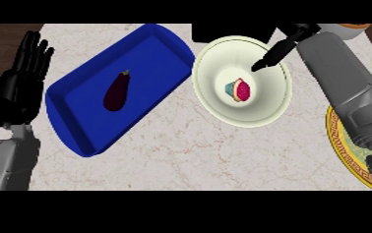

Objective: Pick the cupcake from the plate and place it in the bowl

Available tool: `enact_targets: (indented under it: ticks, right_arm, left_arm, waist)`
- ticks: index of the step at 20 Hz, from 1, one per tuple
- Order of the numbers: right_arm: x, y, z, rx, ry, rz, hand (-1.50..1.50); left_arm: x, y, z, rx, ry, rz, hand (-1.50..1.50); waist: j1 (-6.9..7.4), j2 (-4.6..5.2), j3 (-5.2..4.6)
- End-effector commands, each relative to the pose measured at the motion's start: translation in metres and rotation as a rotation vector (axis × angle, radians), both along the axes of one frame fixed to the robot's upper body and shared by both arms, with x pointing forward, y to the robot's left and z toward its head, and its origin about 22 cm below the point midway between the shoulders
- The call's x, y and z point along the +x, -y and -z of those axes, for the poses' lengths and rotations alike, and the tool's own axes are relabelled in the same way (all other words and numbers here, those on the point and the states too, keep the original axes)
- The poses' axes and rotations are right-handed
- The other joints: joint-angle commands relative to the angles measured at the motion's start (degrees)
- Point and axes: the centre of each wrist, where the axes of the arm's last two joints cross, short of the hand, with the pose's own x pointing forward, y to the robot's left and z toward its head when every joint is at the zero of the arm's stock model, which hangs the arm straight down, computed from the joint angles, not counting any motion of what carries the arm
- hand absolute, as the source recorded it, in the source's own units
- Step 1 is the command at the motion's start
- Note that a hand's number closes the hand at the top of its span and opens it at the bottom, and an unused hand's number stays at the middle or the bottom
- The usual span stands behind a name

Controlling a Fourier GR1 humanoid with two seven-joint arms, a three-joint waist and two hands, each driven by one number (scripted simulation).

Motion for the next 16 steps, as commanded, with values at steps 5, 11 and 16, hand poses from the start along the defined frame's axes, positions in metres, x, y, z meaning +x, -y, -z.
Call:
enact_targets:
  ticks: [5,11,16]
  right_arm:
    - [-0.009,0.082,-0.028,0.152,-0.073,0.118,-1.5]
    - [-0.021,0.125,-0.046,0.194,-0.074,0.138,-1.5]
    - [-0.026,0.138,-0.049,0.209,-0.065,0.167,-1.5]
  left_arm:
    - [0.013,0.007,-0.015,0.009,0.036,0.025,0.0]
    - [0.014,0.015,-0.019,-0.001,0.04,0.051,0.0]
    - [0.014,0.023,-0.015,-0.009,0.054,0.082,0.0]
  waist:
    - [2.26,1.57,0.15]
    - [3.48,2.21,0.34]
    - [4.82,2.97,0.45]
